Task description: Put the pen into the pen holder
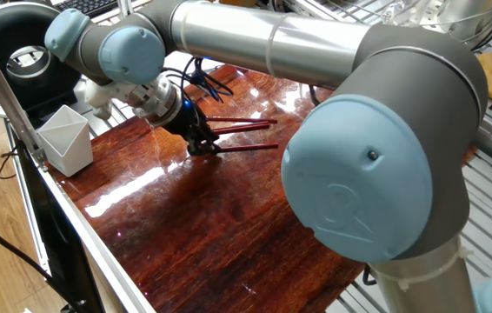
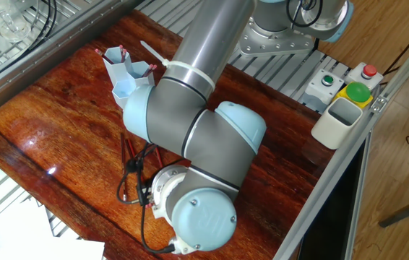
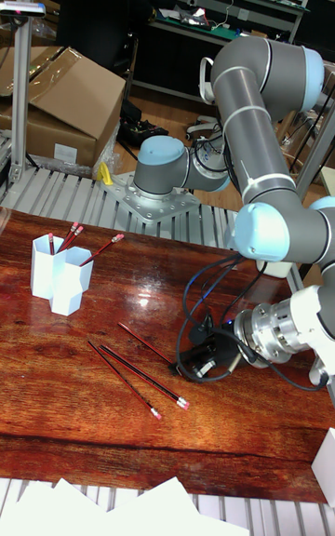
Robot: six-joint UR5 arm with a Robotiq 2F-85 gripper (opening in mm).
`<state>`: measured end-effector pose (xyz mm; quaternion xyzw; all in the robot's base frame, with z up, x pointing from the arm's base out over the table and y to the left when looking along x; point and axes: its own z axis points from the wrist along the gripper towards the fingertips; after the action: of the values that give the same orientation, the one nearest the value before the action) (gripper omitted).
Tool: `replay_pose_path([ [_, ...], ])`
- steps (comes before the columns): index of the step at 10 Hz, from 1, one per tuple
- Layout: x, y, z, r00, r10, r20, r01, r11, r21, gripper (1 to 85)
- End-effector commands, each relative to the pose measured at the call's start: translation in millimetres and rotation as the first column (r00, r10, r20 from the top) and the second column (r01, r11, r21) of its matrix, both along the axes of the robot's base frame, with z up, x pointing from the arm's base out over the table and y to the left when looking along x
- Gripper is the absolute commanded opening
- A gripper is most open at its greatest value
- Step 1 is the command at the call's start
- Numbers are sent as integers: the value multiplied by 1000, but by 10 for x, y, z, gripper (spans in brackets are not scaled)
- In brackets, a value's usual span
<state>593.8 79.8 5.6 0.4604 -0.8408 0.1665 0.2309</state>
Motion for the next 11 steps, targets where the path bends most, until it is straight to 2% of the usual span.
replay_pose_path([
  [1,-2,50,-72,1000,-13,0,13,1000,26,260],
  [2,12,59,-86,1000,-11,4,11,999,31,223],
  [3,29,69,-95,1000,-17,14,17,999,33,147],
  [4,68,63,-81,999,-13,31,12,1000,28,10],
  [6,37,77,104,1000,-20,21,20,1000,2,10],
  [8,-10,-2,309,1000,-24,20,24,1000,7,10],
  [10,-140,7,615,998,-61,28,60,998,23,10],
  [11,-251,69,867,995,-96,41,95,995,15,10],
])
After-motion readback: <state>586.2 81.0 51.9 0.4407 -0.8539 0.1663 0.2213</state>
